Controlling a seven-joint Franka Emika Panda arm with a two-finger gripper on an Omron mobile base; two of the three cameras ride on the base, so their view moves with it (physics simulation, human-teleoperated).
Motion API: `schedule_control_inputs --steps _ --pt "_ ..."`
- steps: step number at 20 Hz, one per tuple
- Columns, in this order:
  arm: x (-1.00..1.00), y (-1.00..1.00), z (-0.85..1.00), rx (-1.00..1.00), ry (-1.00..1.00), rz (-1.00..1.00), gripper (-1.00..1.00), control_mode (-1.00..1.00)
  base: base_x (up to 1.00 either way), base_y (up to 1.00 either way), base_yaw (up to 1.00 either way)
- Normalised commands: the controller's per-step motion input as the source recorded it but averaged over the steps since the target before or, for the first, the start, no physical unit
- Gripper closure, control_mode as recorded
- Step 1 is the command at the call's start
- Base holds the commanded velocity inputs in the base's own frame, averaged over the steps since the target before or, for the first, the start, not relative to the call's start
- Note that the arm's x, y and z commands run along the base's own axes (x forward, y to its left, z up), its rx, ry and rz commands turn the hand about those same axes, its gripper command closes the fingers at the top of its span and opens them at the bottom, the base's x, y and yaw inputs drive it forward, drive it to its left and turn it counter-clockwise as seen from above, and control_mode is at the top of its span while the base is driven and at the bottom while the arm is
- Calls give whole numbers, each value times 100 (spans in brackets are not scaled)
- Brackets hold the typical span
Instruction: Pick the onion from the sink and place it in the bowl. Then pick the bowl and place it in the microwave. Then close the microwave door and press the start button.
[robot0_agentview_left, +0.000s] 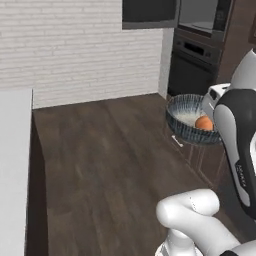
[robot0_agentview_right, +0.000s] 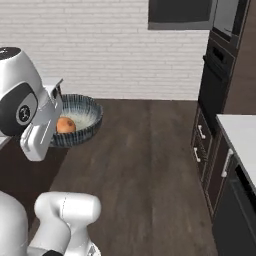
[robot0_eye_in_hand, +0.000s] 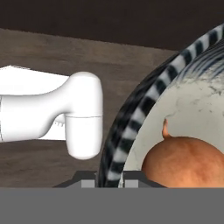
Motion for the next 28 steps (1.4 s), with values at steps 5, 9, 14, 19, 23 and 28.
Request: schedule_control_inputs --steps 5,9,14,19,23,28 --pt "0 0 0 0 0 0 100 100 100 0 -53" --pt "0 0 0 0 0 0 100 100 100 0 -49" --pt "0 0 0 0 0 0 100 100 100 0 -45" --pt "0 0 0 0 0 0 100 100 100 26 -45" --pt "0 0 0 0 0 0 100 100 100 60 -45" --pt "0 0 0 0 0 0 100 100 100 68 -40"
